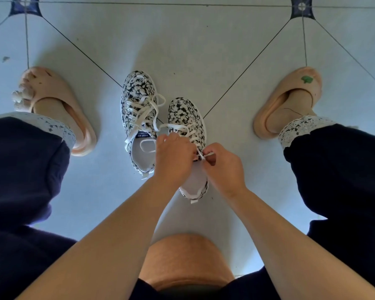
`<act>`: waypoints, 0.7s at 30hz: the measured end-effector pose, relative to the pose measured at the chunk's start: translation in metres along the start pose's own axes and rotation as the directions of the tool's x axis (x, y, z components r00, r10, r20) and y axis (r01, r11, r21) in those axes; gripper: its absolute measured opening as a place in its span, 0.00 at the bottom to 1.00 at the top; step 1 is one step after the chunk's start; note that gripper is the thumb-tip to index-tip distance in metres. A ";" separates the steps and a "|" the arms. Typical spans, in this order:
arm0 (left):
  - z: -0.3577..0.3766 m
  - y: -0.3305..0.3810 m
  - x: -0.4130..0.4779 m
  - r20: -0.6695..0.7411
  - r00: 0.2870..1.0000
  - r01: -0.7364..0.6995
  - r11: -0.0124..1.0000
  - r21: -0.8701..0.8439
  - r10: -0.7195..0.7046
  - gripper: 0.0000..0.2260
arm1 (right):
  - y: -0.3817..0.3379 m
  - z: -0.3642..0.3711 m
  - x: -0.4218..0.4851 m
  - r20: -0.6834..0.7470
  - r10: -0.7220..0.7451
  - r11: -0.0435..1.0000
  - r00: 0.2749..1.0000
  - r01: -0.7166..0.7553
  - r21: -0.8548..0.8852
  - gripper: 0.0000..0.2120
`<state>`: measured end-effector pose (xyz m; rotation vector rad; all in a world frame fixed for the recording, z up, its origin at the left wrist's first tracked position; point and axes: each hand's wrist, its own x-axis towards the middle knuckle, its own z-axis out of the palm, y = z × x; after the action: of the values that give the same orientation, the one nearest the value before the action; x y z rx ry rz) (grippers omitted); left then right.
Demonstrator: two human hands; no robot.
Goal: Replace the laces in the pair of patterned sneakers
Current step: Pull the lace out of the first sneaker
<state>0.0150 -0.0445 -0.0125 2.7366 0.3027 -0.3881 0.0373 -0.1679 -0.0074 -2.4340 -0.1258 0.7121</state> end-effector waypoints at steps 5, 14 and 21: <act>-0.024 -0.025 -0.003 -0.054 0.764 0.506 0.650 -0.567 -0.643 0.10 | 0.008 -0.010 0.006 -0.033 0.103 0.992 0.994 -0.100 0.072 0.08; -0.042 -0.042 0.008 0.054 0.636 0.472 0.333 -0.816 -0.770 0.08 | 0.019 -0.009 0.007 -0.002 0.163 0.984 0.987 -0.163 0.066 0.08; -0.002 -0.007 -0.015 0.076 0.954 0.297 0.882 -0.366 -0.289 0.07 | 0.018 -0.008 0.008 0.035 0.111 0.994 0.993 -0.112 0.010 0.15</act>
<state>-0.0009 -0.0396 -0.0082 2.3119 0.7149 -0.3895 0.0467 -0.1848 -0.0160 -2.4330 0.0012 0.8014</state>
